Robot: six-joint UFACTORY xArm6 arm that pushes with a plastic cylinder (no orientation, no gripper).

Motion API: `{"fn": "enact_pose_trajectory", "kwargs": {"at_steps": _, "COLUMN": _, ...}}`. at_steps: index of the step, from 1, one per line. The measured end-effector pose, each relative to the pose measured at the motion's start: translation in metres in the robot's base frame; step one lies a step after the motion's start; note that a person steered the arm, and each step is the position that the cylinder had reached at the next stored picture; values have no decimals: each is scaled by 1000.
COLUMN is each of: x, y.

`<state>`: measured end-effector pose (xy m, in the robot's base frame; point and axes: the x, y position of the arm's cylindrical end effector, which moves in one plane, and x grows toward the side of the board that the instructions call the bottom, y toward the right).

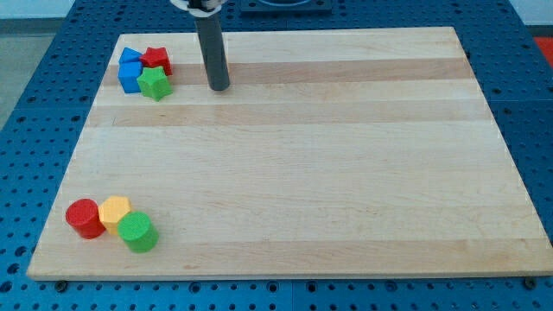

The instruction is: Slightly move the yellow heart to the right side

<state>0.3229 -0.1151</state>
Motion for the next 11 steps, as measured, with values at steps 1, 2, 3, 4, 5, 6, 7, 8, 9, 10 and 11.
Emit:
{"fn": "enact_pose_trajectory", "kwargs": {"at_steps": 1, "x": 0, "y": -7}}
{"fn": "enact_pose_trajectory", "kwargs": {"at_steps": 2, "x": -12, "y": -30}}
{"fn": "enact_pose_trajectory", "kwargs": {"at_steps": 3, "x": -13, "y": -33}}
{"fn": "enact_pose_trajectory", "kwargs": {"at_steps": 4, "x": -27, "y": -36}}
{"fn": "enact_pose_trajectory", "kwargs": {"at_steps": 5, "x": -57, "y": -36}}
{"fn": "enact_pose_trajectory", "kwargs": {"at_steps": 6, "x": -79, "y": -36}}
{"fn": "enact_pose_trajectory", "kwargs": {"at_steps": 7, "x": -79, "y": -26}}
{"fn": "enact_pose_trajectory", "kwargs": {"at_steps": 8, "x": -79, "y": 22}}
{"fn": "enact_pose_trajectory", "kwargs": {"at_steps": 9, "x": -78, "y": 56}}
{"fn": "enact_pose_trajectory", "kwargs": {"at_steps": 10, "x": -78, "y": 56}}
{"fn": "enact_pose_trajectory", "kwargs": {"at_steps": 11, "x": -95, "y": 35}}
